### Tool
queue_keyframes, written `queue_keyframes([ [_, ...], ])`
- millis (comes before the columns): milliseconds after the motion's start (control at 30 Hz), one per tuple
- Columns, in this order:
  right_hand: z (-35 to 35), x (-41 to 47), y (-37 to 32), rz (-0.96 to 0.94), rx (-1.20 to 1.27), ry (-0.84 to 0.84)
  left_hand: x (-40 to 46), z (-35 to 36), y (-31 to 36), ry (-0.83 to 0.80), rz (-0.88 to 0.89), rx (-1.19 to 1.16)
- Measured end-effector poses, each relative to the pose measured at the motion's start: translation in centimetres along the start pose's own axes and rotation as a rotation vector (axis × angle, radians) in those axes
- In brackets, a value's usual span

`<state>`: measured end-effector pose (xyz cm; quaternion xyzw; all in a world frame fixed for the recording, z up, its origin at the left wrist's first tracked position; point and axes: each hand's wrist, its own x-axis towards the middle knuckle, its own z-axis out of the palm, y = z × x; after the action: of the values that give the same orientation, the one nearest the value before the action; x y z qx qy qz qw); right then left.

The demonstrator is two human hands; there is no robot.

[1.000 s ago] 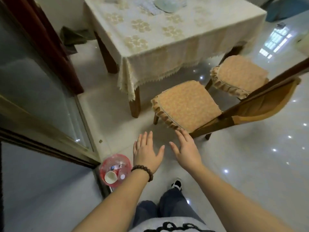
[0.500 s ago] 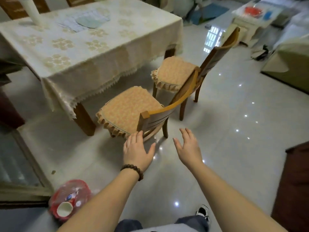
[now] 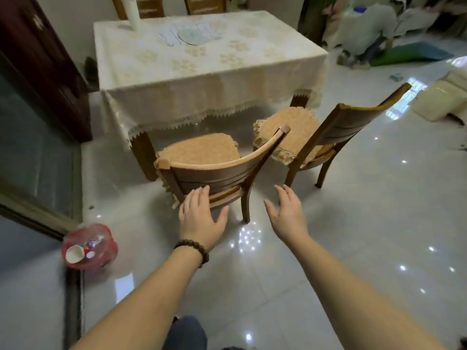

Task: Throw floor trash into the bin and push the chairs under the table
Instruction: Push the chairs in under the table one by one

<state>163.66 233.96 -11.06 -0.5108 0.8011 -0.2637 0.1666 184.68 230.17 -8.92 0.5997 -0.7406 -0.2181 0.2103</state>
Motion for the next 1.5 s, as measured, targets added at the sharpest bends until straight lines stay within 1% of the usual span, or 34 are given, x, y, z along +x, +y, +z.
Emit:
queue_keyframes([
  [167, -1.4, 4.3, 0.0, -0.088, 0.024, -0.042, 2.3, -0.6, 2.3, 0.111, -0.025, 0.049],
  [267, -1.6, 7.3, -0.5, -0.172, 0.011, -0.052, 4.8, -0.9, 3.0, 0.156, -0.021, 0.095],
  [400, -2.3, 12.3, -1.1, -0.272, 0.015, -0.062, 9.2, -0.5, 3.6, 0.187, -0.045, 0.127],
  [567, -3.2, 18.1, -2.1, -0.324, 0.001, -0.096, 14.8, 0.6, 4.8, 0.196, -0.072, 0.160],
  [667, -3.3, 20.6, -2.6, -0.347, -0.033, -0.136, 17.1, 1.3, 5.5, 0.161, -0.078, 0.193],
  [767, -2.8, 22.9, -2.8, -0.409, -0.089, -0.185, 18.8, 1.8, 5.3, 0.097, -0.085, 0.271],
  [800, -2.7, 23.6, -2.8, -0.440, -0.096, -0.232, 19.2, 1.9, 5.0, 0.070, -0.092, 0.299],
  [867, -2.5, 24.9, -2.8, -0.531, -0.120, -0.390, 19.5, 1.8, 4.0, 0.007, -0.114, 0.350],
  [967, -2.2, 26.6, -2.3, -0.691, -0.269, -0.612, 19.6, 1.3, 2.5, -0.085, -0.080, 0.484],
  [1033, -2.0, 27.7, -2.1, -0.773, -0.425, -0.721, 19.3, 0.8, 1.8, -0.174, -0.059, 0.534],
  [1100, -1.6, 28.4, -2.0, -0.869, -0.597, -0.775, 19.1, 0.5, 1.1, -0.310, -0.075, 0.522],
  [1167, -1.0, 28.4, -1.8, -0.976, -0.759, -0.742, 18.7, 0.6, 0.7, -0.479, -0.095, 0.529],
  [1200, -0.9, 28.2, -1.8, -1.011, -0.806, -0.701, 18.5, 0.9, 0.5, -0.533, -0.085, 0.578],
  [1233, -0.7, 28.1, -1.8, -1.035, -0.829, -0.662, 18.3, 1.4, 0.4, -0.545, -0.069, 0.645],
  [1300, -0.7, 28.0, -1.8, -1.065, -0.841, -0.612, 18.0, 2.5, 0.2, -0.453, -0.043, 0.747],
  [1367, -0.9, 27.9, -2.0, -1.061, -0.836, -0.614, 18.0, 3.2, 0.5, -0.348, -0.071, 0.797],
  [1433, -0.9, 28.1, -2.0, -1.054, -0.820, -0.635, 18.1, 3.4, 0.6, -0.319, -0.107, 0.841],
  [1500, -0.8, 28.2, -2.1, -1.062, -0.815, -0.646, 18.2, 3.5, 0.3, -0.307, -0.100, 0.868],
])
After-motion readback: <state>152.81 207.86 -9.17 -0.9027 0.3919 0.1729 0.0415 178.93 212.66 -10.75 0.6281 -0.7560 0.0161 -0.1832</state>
